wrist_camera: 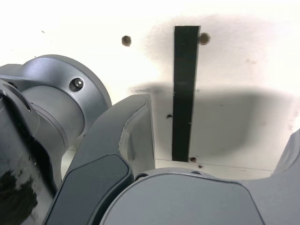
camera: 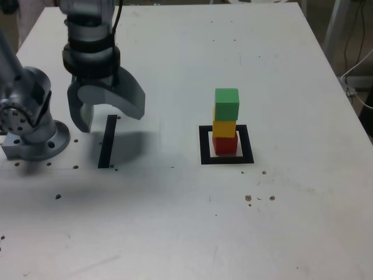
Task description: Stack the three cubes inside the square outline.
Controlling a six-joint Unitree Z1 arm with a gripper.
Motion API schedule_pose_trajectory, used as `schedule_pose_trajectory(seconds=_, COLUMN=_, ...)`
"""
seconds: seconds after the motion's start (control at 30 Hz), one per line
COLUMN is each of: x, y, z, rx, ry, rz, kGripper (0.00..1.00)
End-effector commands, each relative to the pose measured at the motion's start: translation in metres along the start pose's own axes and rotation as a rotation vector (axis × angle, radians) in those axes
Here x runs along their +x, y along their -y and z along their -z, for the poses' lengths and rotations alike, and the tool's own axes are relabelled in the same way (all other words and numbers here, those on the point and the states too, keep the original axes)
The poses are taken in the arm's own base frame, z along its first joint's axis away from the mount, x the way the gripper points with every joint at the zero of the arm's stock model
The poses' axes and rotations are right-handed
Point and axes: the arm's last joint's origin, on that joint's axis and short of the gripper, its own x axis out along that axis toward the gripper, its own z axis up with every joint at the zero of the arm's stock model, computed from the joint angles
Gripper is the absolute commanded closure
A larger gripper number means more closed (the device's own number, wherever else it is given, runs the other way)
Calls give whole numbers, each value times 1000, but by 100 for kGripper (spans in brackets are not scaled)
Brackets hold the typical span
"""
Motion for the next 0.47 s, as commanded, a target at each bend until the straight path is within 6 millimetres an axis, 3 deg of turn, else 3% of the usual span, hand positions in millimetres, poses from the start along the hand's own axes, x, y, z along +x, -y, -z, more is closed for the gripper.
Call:
schedule_pose_trajectory(seconds=0.0, x=0, y=0, z=2, rx=1, ry=7, rz=3, kGripper=0)
schedule_pose_trajectory(seconds=0.43, x=7, y=0, z=9, rx=0, ry=3, rz=7, kGripper=0)
